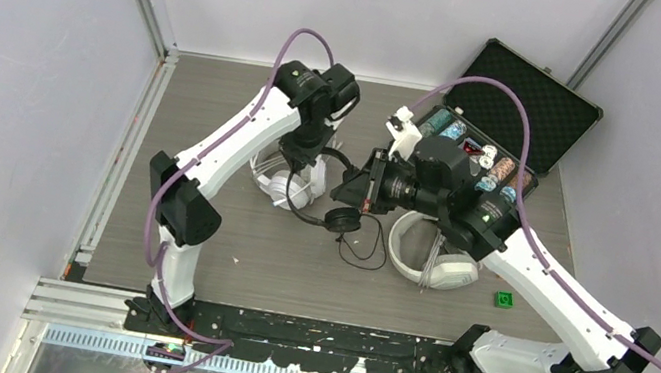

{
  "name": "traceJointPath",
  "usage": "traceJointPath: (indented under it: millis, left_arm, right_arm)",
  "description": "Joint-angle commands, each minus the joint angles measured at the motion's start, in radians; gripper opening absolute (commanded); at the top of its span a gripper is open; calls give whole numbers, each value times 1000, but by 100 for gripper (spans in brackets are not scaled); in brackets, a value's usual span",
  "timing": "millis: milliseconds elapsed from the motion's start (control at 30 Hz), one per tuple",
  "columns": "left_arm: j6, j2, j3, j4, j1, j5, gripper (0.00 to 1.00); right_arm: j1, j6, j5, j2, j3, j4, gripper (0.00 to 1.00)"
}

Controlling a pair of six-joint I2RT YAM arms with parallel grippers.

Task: Wrap the headphones
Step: Wrap the headphones cable around the headphones.

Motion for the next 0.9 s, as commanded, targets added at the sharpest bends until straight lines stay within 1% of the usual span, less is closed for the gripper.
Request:
traceJointPath:
  millis: [0,67,133,267,400,600,700,867]
  left_arm:
    - [-77,-60,0,113,43,-85,0]
    - [-73,-76,-3,123,51,-119,0]
    - [-70,-95,-15,142,55,-149,0]
    - [-70,-125,-35,167,65,-182,0]
    - [-68,-150,-57,184,73,-201,0]
    - [-74,-179,-85,212,103,-210,0]
    - [-85,-190,-86,234,108,-210,0]
    - [-108,-210,-94,281,118,-176,0]
  right_arm:
    - [44,46,-62,8,2,69,0]
    - [43,22,-63,16,9,53,0]
    - [44,-42,-40,34,36,0,0]
    - [44,-160,7,109,129,-144,0]
    - [44,-212,7,179,209,-201,0]
    - [44,-207,5,205,234,-186,1]
    - [44,-186,3,203,213,-153,10]
    - [44,-149,-10,190,133,-13,12]
